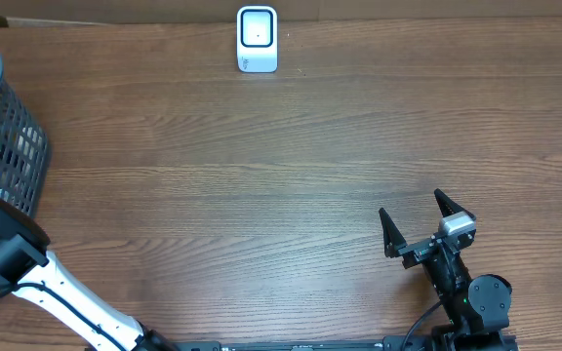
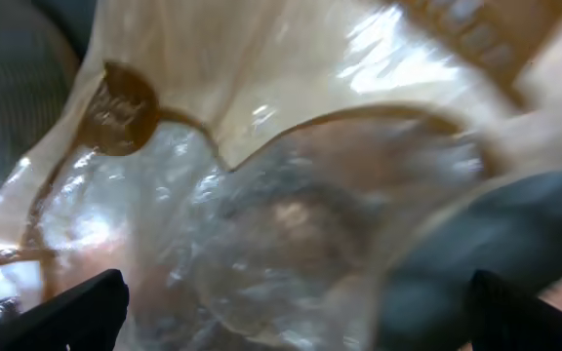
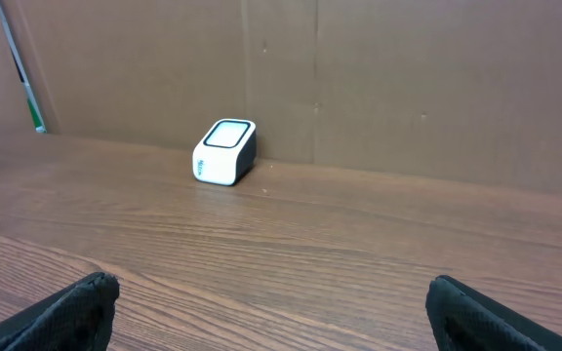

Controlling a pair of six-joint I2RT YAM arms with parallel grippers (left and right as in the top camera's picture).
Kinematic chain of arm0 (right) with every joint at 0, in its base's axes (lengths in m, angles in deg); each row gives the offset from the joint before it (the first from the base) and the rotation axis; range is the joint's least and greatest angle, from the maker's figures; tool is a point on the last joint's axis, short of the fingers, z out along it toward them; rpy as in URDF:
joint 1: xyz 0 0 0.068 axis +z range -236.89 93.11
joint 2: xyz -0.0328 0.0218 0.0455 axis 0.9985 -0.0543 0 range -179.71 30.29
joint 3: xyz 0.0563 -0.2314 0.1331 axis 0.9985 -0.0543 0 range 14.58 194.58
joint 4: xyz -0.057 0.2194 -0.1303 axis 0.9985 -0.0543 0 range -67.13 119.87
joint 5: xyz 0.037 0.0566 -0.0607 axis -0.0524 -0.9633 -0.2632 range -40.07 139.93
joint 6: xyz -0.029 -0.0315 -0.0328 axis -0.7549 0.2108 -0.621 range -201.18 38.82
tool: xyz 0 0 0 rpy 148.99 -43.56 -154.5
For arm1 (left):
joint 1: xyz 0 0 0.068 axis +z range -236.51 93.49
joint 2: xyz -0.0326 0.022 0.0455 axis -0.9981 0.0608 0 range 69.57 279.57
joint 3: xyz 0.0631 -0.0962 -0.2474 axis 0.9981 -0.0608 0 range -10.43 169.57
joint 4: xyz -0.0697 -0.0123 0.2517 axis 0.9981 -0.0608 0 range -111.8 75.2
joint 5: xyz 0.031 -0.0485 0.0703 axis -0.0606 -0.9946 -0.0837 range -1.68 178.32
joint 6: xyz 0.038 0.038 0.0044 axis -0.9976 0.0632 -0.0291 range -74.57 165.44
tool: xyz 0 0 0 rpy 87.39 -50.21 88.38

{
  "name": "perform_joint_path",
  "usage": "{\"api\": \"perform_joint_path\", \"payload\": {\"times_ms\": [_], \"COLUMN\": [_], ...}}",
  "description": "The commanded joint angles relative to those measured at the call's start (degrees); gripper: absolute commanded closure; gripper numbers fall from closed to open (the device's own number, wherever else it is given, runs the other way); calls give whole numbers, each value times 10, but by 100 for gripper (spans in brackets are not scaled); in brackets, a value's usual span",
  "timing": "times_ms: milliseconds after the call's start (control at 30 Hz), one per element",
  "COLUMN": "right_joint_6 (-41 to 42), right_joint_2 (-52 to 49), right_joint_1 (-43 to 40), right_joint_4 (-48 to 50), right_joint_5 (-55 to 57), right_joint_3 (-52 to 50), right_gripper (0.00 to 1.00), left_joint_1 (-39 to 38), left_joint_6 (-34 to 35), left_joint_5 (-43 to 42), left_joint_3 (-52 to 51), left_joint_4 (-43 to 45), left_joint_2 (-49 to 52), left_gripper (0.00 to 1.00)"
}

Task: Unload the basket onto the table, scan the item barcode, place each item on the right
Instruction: 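Grasp the clear-and-tan snack bag in the basket with the left gripper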

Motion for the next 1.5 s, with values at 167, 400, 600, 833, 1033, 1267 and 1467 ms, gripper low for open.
{"api": "perform_joint_path", "payload": {"times_ms": [167,400,600,833,1033,1267,1467], "right_joint_6": [1,1,1,1,1,1,1], "right_joint_2": [7,7,7,7,7,7,7], "right_joint_1": [2,2,2,2,2,2,2], "right_joint_4": [3,3,3,3,3,3,3], "right_joint_5": [4,4,4,4,4,4,4], "right_joint_3": [-6,-6,-6,-6,-6,-6,-6], "right_gripper": [0,0,0,0,0,0,0], "left_joint_1": [3,3,3,2,2,2,2], "left_joint_6": [-22,-22,-13,58,90,129,135], "left_joint_5": [54,54,53,50,-34,-197,-340], "left_joint_3": [-54,-53,-44,32,191,376,537], "left_joint_4": [9,20,19,-13,-87,-154,-207], "left_joint_2": [28,27,27,26,26,26,25], "left_gripper": [15,63,70,94,96,96,96]}}
